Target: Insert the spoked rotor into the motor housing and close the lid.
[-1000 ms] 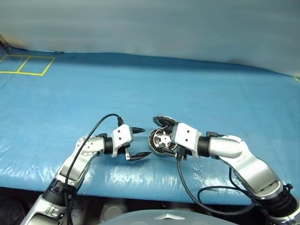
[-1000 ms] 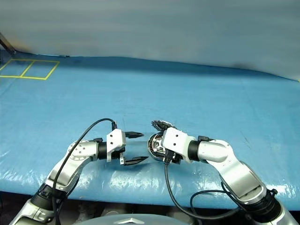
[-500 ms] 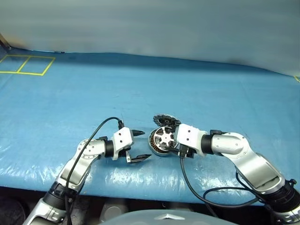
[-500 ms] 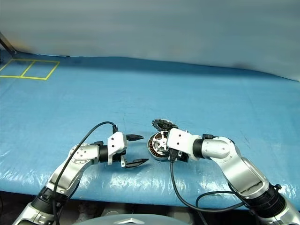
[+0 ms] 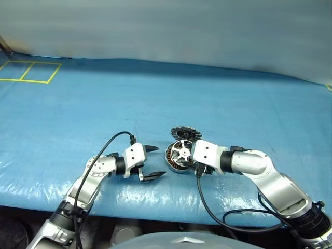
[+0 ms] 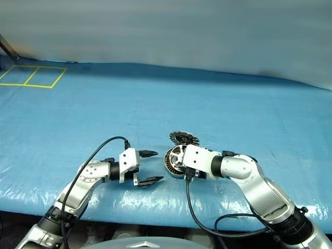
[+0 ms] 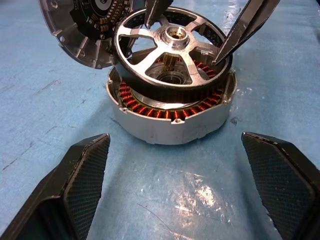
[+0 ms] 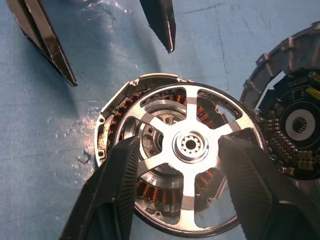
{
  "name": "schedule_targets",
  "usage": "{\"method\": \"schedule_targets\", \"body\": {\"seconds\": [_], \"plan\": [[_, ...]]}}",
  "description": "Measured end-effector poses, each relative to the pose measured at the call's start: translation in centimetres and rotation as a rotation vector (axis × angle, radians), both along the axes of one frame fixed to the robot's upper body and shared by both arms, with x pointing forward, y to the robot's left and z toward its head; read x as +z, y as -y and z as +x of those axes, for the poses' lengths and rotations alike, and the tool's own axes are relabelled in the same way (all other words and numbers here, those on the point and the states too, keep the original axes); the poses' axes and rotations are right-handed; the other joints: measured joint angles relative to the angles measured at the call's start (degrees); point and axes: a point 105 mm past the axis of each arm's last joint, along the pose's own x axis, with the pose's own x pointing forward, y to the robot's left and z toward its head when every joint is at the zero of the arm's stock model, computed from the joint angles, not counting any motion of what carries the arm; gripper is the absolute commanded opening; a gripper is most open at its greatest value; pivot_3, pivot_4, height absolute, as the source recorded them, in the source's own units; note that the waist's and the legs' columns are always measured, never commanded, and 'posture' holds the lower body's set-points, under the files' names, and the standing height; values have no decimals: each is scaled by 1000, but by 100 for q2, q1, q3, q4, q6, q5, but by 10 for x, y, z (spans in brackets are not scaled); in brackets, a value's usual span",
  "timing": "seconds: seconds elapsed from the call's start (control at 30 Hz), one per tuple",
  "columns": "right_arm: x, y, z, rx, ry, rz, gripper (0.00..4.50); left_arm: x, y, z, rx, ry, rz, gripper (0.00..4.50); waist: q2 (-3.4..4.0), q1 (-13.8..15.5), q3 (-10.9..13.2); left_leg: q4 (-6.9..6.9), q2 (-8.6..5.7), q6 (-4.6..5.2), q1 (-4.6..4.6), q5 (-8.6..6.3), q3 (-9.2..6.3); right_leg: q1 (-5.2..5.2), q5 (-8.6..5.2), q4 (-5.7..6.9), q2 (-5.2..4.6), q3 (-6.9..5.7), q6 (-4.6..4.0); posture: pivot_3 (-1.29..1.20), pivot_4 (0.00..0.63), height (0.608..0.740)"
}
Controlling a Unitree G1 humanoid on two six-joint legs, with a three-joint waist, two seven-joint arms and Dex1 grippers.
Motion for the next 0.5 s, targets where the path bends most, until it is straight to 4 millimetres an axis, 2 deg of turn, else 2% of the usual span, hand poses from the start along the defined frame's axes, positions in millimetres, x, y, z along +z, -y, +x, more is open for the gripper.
{"method": "schedule_targets", "body": {"seconds": [0.07,0.5], "plan": [[0,0,0,2,6,-4,1295,-2,-1,0,-2,-4,2,4500,0,1,-1,0,0,0,1,0,-1,1,0,0,0,-1,0,0,150,740],[2,-2,0,-20,-12,42,1297,-6,1,1,-1,7,-2,4500,0,-3,-3,-2,1,0,1,0,-2,1,0,0,1,-2,0,0,150,740]]}}
